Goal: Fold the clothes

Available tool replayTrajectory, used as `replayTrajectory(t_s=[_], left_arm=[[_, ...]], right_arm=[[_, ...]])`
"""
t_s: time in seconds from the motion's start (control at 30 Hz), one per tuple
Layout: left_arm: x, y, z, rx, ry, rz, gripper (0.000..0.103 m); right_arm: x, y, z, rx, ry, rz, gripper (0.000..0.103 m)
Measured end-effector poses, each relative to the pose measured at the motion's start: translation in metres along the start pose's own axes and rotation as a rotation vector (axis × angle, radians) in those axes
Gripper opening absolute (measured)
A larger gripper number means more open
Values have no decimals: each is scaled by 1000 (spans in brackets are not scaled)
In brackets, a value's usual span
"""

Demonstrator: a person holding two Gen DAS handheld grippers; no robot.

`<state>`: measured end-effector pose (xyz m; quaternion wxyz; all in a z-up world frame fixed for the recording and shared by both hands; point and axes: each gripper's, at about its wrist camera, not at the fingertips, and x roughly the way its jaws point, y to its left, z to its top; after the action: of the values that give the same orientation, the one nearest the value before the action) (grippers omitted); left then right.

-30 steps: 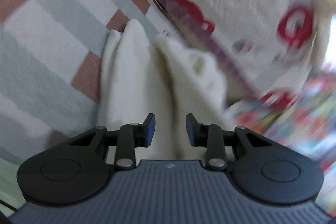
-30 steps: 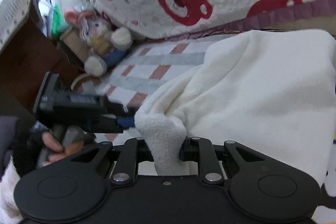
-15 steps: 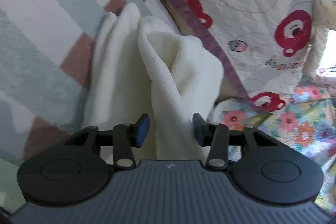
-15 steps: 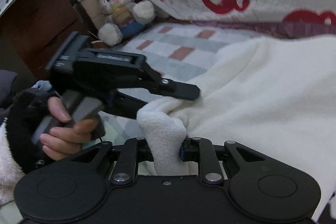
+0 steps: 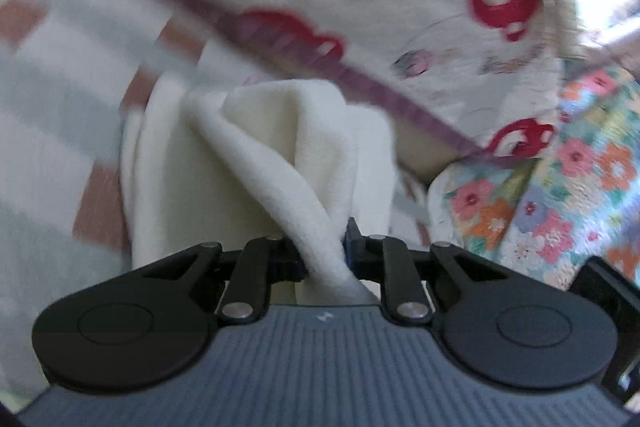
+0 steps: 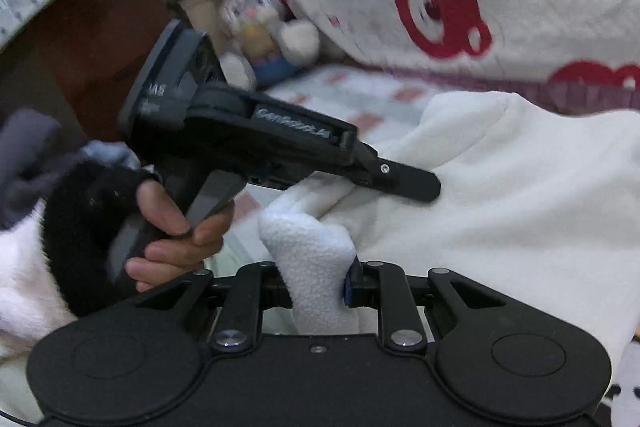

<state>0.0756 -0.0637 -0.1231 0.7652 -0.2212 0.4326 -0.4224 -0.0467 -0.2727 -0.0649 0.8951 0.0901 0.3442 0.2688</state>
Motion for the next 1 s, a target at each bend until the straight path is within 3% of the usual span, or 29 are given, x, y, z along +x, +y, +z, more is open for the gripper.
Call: replayTrajectory(t_s=[0.07, 0.2, 0.3, 0.37, 0.47, 0.63, 0.7, 0.8, 0.9, 1.0], left_arm=[[0, -1, 1, 28, 0, 34, 16], [16, 19, -6, 28, 80, 193, 16], [16, 26, -6, 29, 86, 210, 16], [16, 25, -4, 38, 81, 213, 16], [18, 21, -5, 71, 79, 233, 16], [7, -14, 0, 214, -28, 239, 16], [15, -21, -2, 277, -12, 305, 16], [33, -10, -11, 270, 62, 389, 16], [33, 0, -11, 222, 67, 382, 16], [24, -2, -6, 203, 38, 353, 16]], right_arm=[[-3, -3, 4, 60, -14, 22, 24], [24, -5, -8, 78, 83, -6, 29], [33, -2, -15, 93, 136, 14, 35], [14, -2, -11, 76, 124, 31, 36], [-8, -3, -20, 45, 138, -33, 47], [-30, -9, -45, -9, 199, -160, 49], [-39, -11, -55, -31, 223, -210, 54], [-52, -15, -71, -64, 259, -286, 55], [-65, -18, -85, -96, 295, -361, 57], [-63, -17, -84, -104, 307, -384, 63]])
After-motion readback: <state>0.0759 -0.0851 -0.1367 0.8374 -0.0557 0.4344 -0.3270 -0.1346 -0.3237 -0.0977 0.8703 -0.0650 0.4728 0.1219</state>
